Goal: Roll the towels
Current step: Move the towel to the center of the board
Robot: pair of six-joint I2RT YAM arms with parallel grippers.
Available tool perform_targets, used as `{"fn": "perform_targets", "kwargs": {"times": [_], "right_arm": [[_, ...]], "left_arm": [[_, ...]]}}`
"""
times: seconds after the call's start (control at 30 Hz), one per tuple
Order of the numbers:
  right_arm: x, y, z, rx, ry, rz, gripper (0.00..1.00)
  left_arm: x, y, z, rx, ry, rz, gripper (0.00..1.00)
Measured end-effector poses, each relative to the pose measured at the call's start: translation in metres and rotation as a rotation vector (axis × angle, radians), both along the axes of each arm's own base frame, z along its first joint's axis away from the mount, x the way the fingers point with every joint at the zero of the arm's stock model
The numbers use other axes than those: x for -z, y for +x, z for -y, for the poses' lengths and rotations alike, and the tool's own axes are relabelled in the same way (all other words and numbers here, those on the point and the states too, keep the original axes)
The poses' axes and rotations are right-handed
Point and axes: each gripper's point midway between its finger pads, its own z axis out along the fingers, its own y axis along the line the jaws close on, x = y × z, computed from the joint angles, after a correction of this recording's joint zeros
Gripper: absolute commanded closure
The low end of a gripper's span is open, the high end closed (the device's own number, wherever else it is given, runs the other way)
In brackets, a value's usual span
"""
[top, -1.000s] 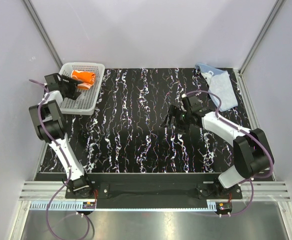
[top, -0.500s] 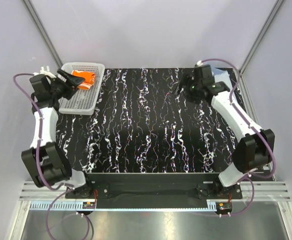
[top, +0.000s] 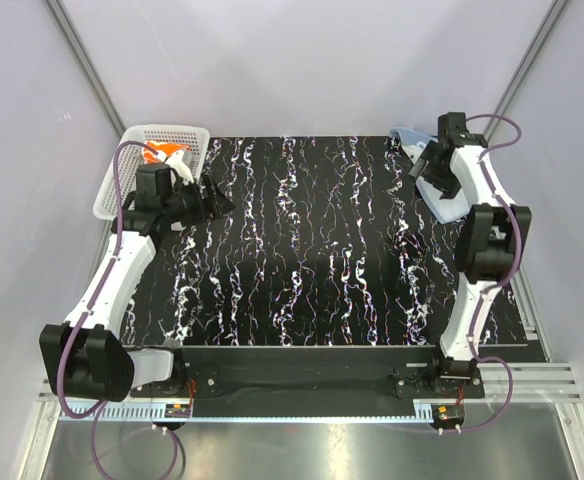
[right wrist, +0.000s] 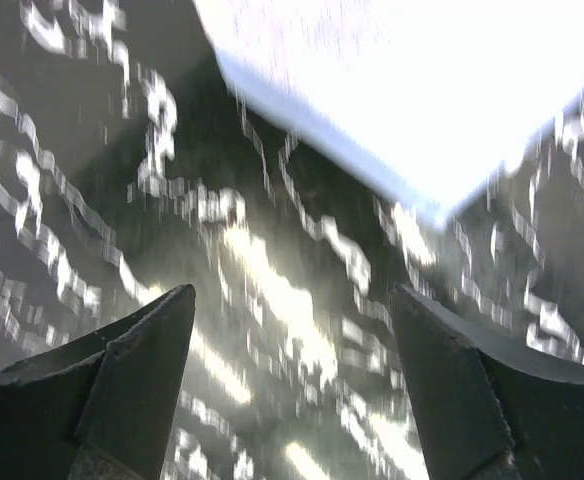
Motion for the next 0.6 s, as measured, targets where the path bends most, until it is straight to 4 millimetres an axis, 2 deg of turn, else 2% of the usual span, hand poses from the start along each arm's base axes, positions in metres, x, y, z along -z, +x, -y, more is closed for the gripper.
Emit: {"fn": "perform_targets", "kwargs": {"times": [0.23, 0.47, 0.57, 0.6], "right_arm": [[0.028, 0.058, 0.014, -0.021, -0.098, -0.011, 0.15], [0.06, 0.096, 0.022, -0.024, -0.143, -0.011, 0.16], [0.078, 0.099, 0.024, -0.028, -0.152, -0.035, 0.22], [0.084, 0.098, 0.024, -0.03, -0.153, -0.046, 0.32]], "left_arm": [[0.007, -0.004, -0.003, -0.01, 0.024, -0.027, 0.19], [0.011, -0.004, -0.002, -0.008, 0.026, -0.04, 0.19], [0.012, -0.004, -0.002, -0.007, 0.027, -0.046, 0.19], [0.013, -0.003, -0.002, -0.007, 0.027, -0.048, 0.19]]}}
